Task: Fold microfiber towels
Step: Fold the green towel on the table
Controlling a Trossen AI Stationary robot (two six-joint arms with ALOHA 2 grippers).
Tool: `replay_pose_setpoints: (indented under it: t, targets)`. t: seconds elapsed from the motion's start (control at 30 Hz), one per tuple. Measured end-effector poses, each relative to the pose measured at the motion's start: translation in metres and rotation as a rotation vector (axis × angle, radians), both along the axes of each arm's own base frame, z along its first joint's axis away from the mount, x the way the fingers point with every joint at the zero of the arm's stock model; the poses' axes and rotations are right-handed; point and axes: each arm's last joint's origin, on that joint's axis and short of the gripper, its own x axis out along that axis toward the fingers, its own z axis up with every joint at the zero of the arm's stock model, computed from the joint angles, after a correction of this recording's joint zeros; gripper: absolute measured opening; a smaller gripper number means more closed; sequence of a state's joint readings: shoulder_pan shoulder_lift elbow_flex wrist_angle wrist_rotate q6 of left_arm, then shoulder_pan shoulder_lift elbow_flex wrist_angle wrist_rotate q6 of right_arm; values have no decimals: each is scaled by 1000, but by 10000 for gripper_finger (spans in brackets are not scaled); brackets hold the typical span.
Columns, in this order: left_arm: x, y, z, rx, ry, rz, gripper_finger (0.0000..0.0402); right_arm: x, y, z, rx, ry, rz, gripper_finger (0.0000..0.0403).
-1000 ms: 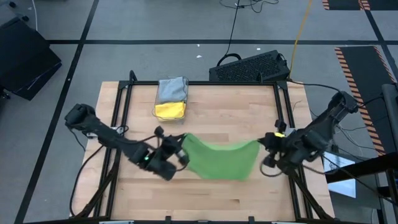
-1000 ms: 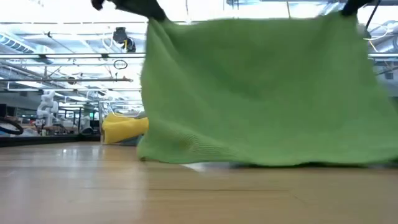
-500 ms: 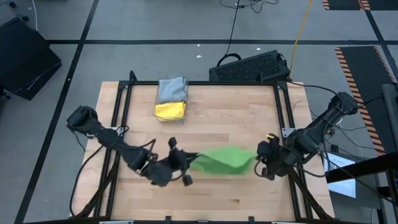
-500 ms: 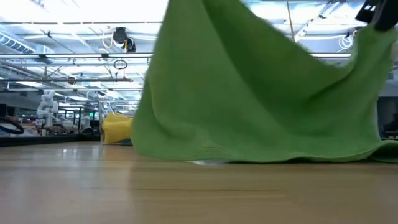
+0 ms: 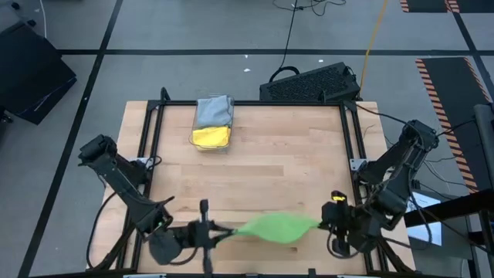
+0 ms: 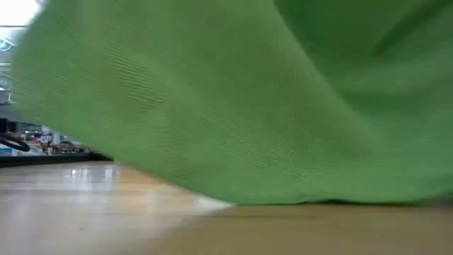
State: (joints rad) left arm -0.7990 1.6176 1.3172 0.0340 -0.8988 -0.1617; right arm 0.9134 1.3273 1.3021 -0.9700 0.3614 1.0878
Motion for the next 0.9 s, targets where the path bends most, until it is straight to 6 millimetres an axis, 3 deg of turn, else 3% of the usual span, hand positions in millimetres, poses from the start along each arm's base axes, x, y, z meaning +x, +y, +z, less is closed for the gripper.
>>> replay_pose_setpoints:
  t: [0.1, 0.17, 0.43, 0.63, 0.77, 0.9]
  targets:
    - [-3, -5, 2, 47, -9, -33, 7, 2, 4, 11, -21, -10, 22, 0]
    - [-1, 0, 2, 77, -11, 33, 7, 3, -2, 12, -79, -8, 19, 0]
    - [31, 57, -13, 111, 106, 300, 7, 6, -55, -2, -392, 106, -87, 0]
    - [53, 104, -57, 32, 311, 492, 7, 10, -89, -46, -523, 96, -202, 0]
    - [59, 114, -68, 15, 384, 493, 7, 7, -105, -82, -509, 137, -226, 0]
    - [61, 115, -72, 26, 452, 425, 8, 3, -109, -104, -428, 149, -191, 0]
